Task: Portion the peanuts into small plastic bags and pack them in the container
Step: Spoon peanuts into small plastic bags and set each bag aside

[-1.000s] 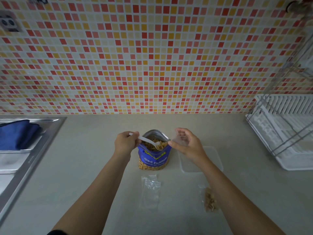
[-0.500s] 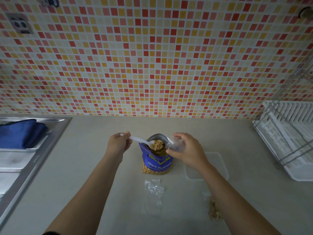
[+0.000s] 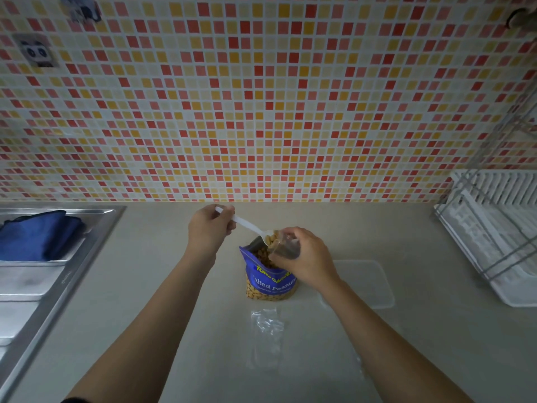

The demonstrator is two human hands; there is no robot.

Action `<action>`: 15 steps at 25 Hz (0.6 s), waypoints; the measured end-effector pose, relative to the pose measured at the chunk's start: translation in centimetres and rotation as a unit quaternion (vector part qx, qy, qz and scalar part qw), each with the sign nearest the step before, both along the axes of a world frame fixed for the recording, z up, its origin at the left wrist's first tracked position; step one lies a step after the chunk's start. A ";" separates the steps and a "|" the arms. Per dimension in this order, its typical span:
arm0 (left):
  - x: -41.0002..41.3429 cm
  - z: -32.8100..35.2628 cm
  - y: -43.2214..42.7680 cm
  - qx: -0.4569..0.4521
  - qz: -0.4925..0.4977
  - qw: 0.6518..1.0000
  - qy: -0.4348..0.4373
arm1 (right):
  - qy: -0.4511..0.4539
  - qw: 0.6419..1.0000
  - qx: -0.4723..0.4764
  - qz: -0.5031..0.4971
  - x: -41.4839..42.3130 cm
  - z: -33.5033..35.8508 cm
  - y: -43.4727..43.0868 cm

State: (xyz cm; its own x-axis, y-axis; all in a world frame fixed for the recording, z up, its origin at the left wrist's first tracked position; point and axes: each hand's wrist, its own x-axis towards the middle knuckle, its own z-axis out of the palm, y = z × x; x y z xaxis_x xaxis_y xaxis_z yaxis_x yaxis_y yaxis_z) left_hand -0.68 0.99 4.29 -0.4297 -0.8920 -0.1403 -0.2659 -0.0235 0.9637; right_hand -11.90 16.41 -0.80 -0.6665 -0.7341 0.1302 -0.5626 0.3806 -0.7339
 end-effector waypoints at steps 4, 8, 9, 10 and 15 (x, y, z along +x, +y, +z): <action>1.2 3.3 2.8 -0.264 -0.116 0.957 -0.010 | -0.097 0.989 -0.111 -0.027 0.5 0.4 -0.2; 1.8 5.2 2.9 -0.332 -0.065 0.940 0.039 | -0.157 0.970 -0.181 -0.048 0.6 0.8 -0.3; 1.8 5.1 2.4 -0.292 -0.030 0.953 0.072 | -0.167 0.966 -0.187 -0.057 0.6 0.9 -0.1; 1.8 4.8 1.9 -0.243 0.000 0.964 0.104 | -0.175 0.963 -0.192 -0.066 0.4 0.8 0.2; 0.8 -0.4 1.7 -0.278 -0.110 0.954 -0.024 | -0.188 0.963 -0.177 -0.074 -1.0 -0.2 1.9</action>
State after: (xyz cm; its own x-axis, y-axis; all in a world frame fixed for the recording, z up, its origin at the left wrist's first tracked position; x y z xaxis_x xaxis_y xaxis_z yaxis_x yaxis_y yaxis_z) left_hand 0.16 2.70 3.87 -0.6201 -0.7233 0.3040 -0.2500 0.5495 0.7972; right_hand -12.87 18.28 -1.01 -0.8090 -0.5818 0.0836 -0.1908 0.1254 -0.9736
